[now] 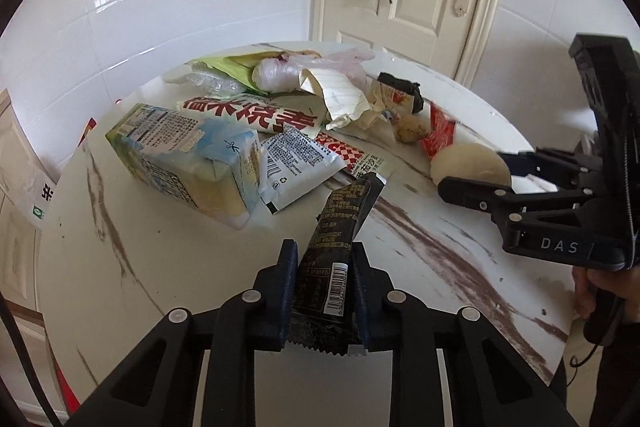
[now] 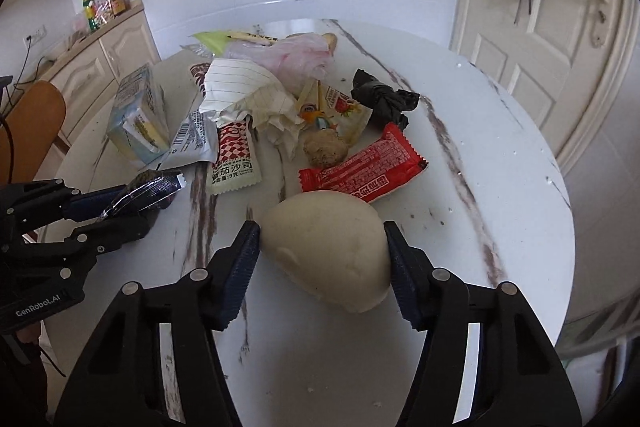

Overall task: Collect trash
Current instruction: 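Carry both items to the blue bin and open both tools to drop them, then grasp the juice carton with the left tool while the right tool grasps the white paper, then carry carton and paper to the blue bin and release both, then grasp the white packet with the left tool while the right tool grasps the red wrapper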

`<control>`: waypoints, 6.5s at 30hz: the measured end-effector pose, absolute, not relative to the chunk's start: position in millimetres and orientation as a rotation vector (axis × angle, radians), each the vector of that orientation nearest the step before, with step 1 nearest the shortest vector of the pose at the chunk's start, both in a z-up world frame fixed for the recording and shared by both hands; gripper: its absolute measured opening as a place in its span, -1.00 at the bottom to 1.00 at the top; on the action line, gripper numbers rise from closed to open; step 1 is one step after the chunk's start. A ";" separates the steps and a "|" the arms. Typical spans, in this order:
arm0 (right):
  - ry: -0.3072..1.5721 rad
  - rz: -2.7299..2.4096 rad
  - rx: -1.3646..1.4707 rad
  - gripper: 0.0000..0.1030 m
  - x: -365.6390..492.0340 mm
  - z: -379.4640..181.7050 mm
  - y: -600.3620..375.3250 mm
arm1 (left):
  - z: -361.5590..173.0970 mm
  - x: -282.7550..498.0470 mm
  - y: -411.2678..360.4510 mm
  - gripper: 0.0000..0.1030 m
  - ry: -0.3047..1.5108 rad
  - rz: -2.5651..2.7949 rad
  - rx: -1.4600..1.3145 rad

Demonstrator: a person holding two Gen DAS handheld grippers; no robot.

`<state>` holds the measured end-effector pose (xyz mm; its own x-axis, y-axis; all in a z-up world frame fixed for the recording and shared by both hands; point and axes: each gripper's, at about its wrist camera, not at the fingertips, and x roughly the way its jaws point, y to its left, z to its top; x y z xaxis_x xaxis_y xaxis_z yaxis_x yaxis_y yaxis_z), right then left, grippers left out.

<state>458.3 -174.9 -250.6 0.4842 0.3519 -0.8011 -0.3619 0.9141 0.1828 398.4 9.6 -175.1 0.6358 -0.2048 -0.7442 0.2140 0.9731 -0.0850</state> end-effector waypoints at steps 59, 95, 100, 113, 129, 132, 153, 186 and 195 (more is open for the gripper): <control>0.799 -0.113 0.445 0.79 306.3 -271.2 -466.6 | -138.9 305.9 -245.8 0.84 0.601 -0.483 0.328; 0.937 0.203 0.095 0.99 472.9 -226.1 -195.1 | -214.3 487.1 86.1 0.17 0.939 0.035 -0.130; 0.933 0.247 0.081 0.98 483.4 -232.4 -174.6 | -220.4 486.6 112.2 -0.09 0.916 0.007 -0.151; 0.891 0.370 0.056 0.82 513.8 -221.3 -120.6 | -173.5 396.0 116.9 -0.24 0.867 -0.068 -0.139; 0.888 0.433 0.163 -0.53 499.5 -221.5 -143.9 | -147.5 364.4 89.2 -0.30 0.824 -0.159 -0.121; 0.857 0.438 0.220 -0.53 477.9 -209.4 -168.3 | -141.1 354.8 75.2 -0.31 0.809 -0.198 -0.118; 0.752 0.234 0.437 -0.53 340.1 -203.0 -360.0 | -109.4 296.4 -96.0 -0.34 0.735 -0.519 0.031; 1.084 -0.064 0.712 0.02 358.3 -425.5 -495.7 | -223.8 411.3 -342.1 0.40 0.881 -0.622 0.416; 1.018 -0.077 0.635 0.31 336.8 -352.8 -475.9 | -165.2 354.1 -276.0 0.66 0.737 -0.547 0.319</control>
<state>336.8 -475.9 -352.8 0.5389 0.2258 -0.8116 0.3459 0.8191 0.4576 354.1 -276.0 -165.2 0.6108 -0.3563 -0.7071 0.5738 0.8146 0.0852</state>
